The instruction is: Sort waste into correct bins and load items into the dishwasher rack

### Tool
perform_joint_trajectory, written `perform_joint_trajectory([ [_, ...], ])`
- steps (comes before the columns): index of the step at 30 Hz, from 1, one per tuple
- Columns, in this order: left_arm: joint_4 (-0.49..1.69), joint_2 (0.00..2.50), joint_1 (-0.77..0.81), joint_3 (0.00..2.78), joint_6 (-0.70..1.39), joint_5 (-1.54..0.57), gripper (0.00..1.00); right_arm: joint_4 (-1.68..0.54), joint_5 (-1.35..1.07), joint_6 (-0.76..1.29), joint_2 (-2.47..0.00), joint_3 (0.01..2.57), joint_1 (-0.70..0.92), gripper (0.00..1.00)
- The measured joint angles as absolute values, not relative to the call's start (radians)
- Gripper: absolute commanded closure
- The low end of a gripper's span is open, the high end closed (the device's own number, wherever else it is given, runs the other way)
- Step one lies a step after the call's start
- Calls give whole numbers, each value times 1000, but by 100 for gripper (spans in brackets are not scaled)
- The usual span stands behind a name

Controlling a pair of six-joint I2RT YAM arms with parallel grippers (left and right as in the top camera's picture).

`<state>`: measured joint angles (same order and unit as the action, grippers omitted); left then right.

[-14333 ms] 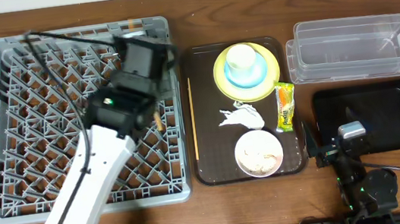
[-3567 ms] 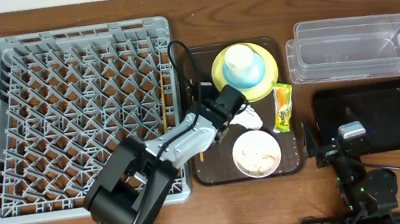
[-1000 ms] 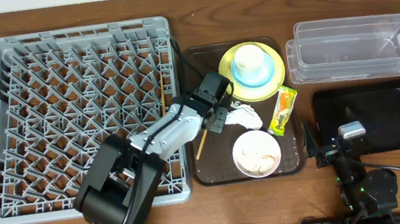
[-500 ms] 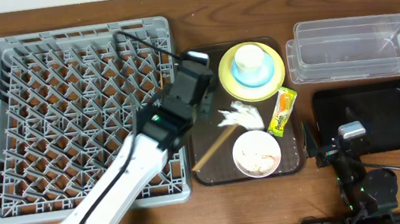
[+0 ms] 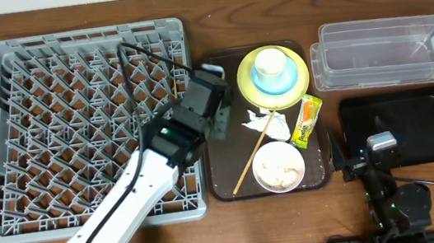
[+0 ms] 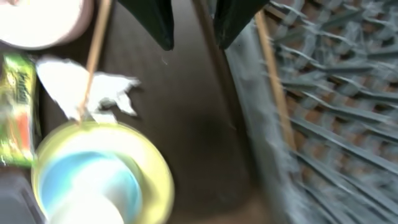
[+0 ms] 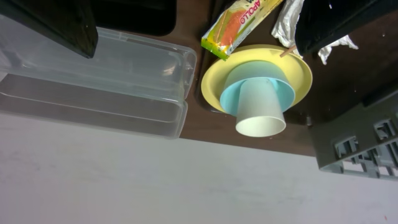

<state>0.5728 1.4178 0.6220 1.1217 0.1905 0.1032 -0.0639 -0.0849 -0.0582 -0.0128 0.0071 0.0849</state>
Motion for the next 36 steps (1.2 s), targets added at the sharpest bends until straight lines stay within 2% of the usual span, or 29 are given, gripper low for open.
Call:
perform_joint_trajectory([
  [9,686,1578,638,1121,191,-20,71,-64,-85,-58,-13,7,85,1],
  [14,698,1682,702,1121,193,-31,60,-64,-85,-58,-13,7,85,1],
  [17,699,1728,751,1121,197,-39,58,-64,-85,-58,-13,7,85,1],
  [24,699,1745,827,1121,198,-57,57,-64,-85,-58,-13,7,85,1],
  [34,692,1745,842,1121,198,-133,56,-64,-85,-58,-13,7,85,1],
  [36,684,1745,842,1121,197,-139,54,-64,-85,-58,-13,7,85,1],
])
